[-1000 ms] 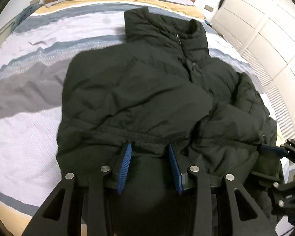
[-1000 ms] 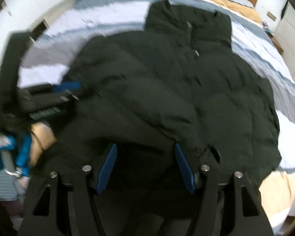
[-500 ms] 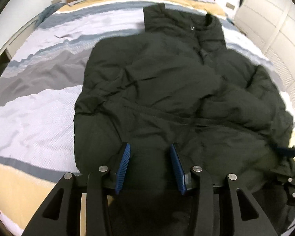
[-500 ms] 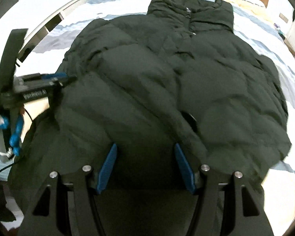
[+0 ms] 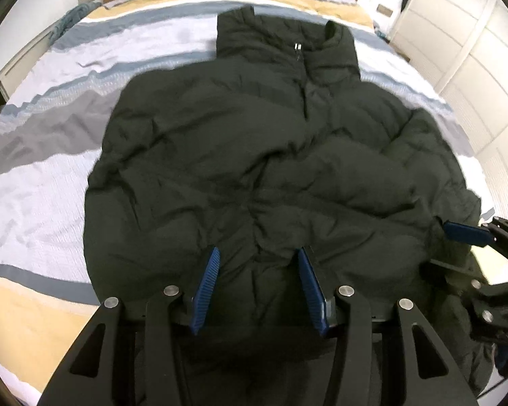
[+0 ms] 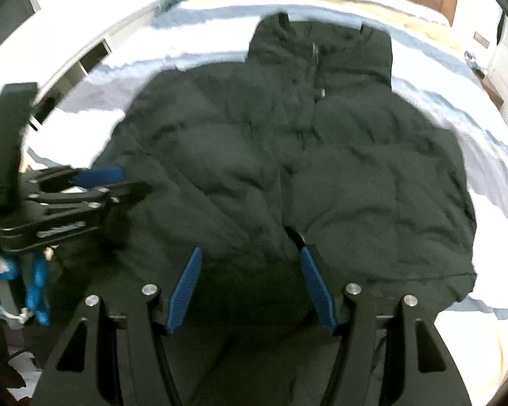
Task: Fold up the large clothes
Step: 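Smooth the folded coat with both tools pressing on its middle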
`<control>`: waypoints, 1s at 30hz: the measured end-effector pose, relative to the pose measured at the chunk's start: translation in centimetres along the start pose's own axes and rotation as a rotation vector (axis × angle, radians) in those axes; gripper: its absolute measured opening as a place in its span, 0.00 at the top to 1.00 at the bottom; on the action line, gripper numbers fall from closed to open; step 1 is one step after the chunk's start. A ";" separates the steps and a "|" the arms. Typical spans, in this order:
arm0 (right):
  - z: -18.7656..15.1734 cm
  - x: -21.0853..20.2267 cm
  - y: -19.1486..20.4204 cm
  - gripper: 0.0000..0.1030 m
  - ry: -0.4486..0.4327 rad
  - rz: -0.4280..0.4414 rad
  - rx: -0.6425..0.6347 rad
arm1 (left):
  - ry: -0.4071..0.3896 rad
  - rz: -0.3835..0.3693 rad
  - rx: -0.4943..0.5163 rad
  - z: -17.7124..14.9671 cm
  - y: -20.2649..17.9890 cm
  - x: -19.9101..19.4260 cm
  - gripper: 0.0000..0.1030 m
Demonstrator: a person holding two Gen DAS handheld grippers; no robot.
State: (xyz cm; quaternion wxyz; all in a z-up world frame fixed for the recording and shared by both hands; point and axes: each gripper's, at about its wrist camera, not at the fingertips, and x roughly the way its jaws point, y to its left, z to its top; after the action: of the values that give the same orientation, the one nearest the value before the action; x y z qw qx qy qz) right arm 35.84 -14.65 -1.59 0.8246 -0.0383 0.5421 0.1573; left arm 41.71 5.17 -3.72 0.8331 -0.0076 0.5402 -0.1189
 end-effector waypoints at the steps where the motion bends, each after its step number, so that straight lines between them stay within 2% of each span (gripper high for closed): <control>1: -0.4 0.8 -0.3 0.42 0.023 -0.015 0.003 | 0.007 0.006 0.007 -0.3 0.1 0.2 0.53; 5: -2.0 1.5 -2.0 0.42 0.074 -0.043 0.013 | 0.020 0.009 0.017 -0.9 0.7 -0.1 0.53; 9: -2.9 -0.1 -3.3 0.42 0.088 -0.055 0.017 | 0.012 0.013 0.027 -0.6 0.8 -1.2 0.53; 16: -1.3 -4.1 -3.4 0.42 -0.008 -0.039 0.024 | -0.082 -0.019 0.046 2.3 -0.5 -3.6 0.50; 22: 0.8 -2.8 -2.7 0.42 -0.024 -0.030 -0.004 | -0.071 -0.026 0.060 4.5 -1.6 -0.5 0.48; 26: 0.8 -0.4 -2.7 0.42 0.011 -0.031 -0.021 | -0.021 0.000 0.039 3.9 -1.5 2.6 0.46; 30: -0.4 1.0 -3.7 0.42 0.048 -0.037 -0.019 | -0.006 0.017 0.040 3.2 -1.5 2.7 0.42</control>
State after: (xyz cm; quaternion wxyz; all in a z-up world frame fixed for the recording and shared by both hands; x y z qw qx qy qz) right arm 36.94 -18.00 -3.06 0.8138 -0.0598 0.5593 0.1461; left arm 45.37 2.81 -4.63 0.8356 0.0132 0.5352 -0.1228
